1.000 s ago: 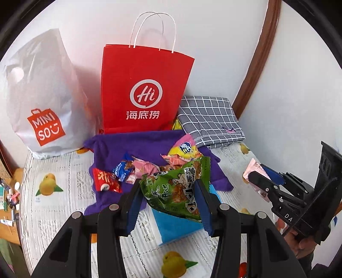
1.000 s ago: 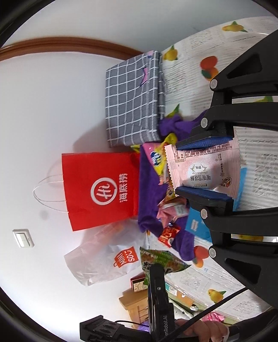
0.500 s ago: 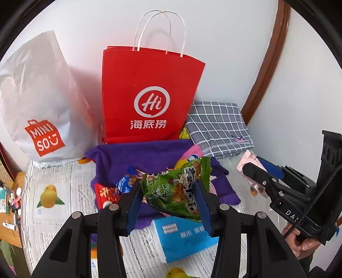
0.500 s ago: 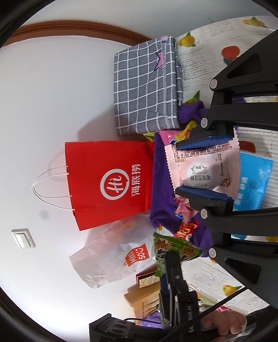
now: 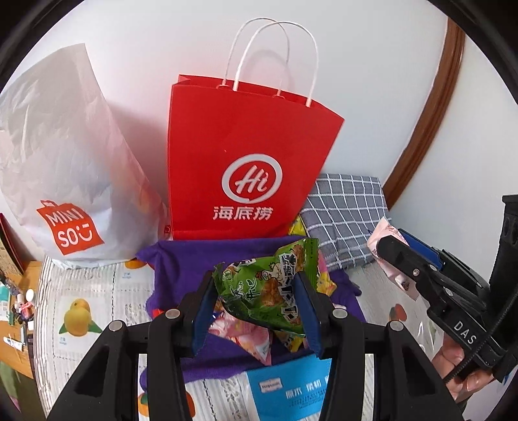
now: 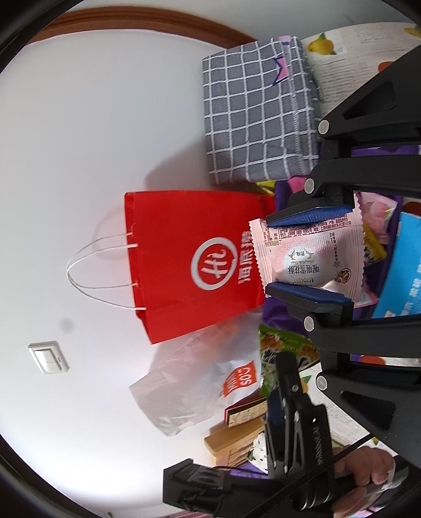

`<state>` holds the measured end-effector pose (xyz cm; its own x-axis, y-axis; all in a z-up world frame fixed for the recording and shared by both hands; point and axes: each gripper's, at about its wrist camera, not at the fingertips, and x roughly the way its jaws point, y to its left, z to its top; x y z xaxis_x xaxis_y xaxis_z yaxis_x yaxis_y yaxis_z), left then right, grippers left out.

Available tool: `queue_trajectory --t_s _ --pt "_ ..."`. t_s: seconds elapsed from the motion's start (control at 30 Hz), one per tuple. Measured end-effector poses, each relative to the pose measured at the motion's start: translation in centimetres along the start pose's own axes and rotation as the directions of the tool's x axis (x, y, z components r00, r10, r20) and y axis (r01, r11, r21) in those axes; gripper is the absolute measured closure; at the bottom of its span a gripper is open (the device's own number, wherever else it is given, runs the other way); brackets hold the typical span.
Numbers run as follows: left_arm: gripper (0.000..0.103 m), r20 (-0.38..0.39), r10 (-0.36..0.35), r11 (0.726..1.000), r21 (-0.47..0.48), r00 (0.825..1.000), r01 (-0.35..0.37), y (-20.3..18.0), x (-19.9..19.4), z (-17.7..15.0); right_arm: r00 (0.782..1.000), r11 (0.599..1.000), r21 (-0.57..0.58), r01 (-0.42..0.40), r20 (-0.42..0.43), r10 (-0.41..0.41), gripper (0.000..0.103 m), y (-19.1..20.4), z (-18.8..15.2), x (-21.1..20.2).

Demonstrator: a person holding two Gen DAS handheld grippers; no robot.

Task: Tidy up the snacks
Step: 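Open the right tool to drop the pink candy while the left tool releases the green bag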

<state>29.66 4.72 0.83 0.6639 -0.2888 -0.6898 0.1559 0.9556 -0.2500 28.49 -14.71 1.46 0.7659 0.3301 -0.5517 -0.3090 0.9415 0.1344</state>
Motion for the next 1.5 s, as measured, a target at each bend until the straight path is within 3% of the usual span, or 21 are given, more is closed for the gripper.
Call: queue_trajectory --t_s 0.27,0.37,0.43,0.63,0.87,1.1,1.5 --pt "0.058 -0.017 0.014 0.999 -0.03 1.0 -0.015 1.9 2.5 -0.2 0.999 0.998 0.026 -0.052 -0.014 0.052 0.068 -1.0 -0.2 2.2" --pt "0.059 -0.023 -0.005 0.998 -0.069 1.0 0.003 3.1 3.7 -1.3 0.996 0.998 0.021 -0.059 -0.058 0.06 0.068 -1.2 -0.6 3.7" --pt "0.063 -0.077 0.003 0.997 -0.078 0.997 -0.009 3.7 5.3 -1.4 0.995 0.998 0.009 -0.061 -0.073 0.061 0.068 -1.2 -1.1 4.5" --pt "0.067 -0.069 -0.007 0.997 -0.073 0.998 0.002 4.3 6.2 -1.5 0.977 0.991 0.062 -0.12 -0.17 0.129 0.068 -2.0 -2.1 7.4" --pt "0.067 -0.12 0.032 0.993 -0.108 0.992 -0.045 5.2 7.4 -1.9 0.959 0.992 0.05 -0.115 -0.256 0.124 0.068 -1.4 -3.7 10.1" --pt "0.068 -0.135 0.027 0.993 -0.113 0.991 -0.043 5.3 7.4 -2.0 0.938 0.997 -0.028 -0.075 -0.341 0.062 0.068 0.0 -5.6 12.6" --pt "0.067 -0.14 0.02 0.996 -0.085 0.99 -0.032 4.2 7.6 -2.1 0.927 0.998 -0.026 -0.056 -0.374 0.042 0.067 -0.2 -6.0 13.3"
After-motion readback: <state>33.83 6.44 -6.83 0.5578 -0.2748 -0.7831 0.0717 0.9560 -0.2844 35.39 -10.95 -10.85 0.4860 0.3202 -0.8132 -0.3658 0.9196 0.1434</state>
